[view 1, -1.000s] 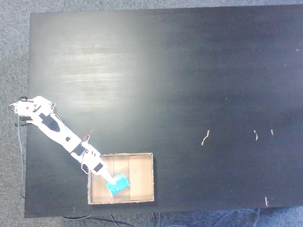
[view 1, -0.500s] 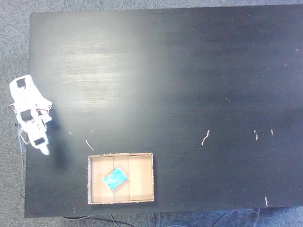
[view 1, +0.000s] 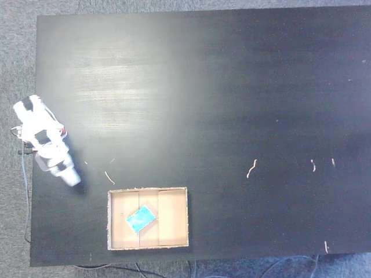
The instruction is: Pick the green block and drop it in the box on the right.
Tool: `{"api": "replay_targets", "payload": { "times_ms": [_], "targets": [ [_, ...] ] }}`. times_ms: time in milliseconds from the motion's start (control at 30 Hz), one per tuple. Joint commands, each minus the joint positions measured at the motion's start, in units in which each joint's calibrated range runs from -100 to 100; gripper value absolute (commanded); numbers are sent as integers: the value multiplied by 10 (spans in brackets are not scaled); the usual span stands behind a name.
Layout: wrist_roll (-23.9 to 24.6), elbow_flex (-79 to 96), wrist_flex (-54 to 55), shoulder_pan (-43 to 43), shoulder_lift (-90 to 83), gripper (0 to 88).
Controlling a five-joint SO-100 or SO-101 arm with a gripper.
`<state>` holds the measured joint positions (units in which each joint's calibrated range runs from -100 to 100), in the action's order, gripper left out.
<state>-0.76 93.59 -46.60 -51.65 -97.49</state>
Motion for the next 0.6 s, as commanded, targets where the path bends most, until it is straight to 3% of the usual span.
{"api": "replay_targets", "payload": {
  "times_ms": [0, 100, 200, 500, 567],
  "targets": [
    [21, -54, -7, 374, 91, 1],
    [14, 2, -10, 520, 71, 1],
    [1, 47, -61, 572, -6, 1],
    [-8, 48, -49, 585, -6, 29],
    [-8, 49, -48, 585, -6, 2]
  ]
}}
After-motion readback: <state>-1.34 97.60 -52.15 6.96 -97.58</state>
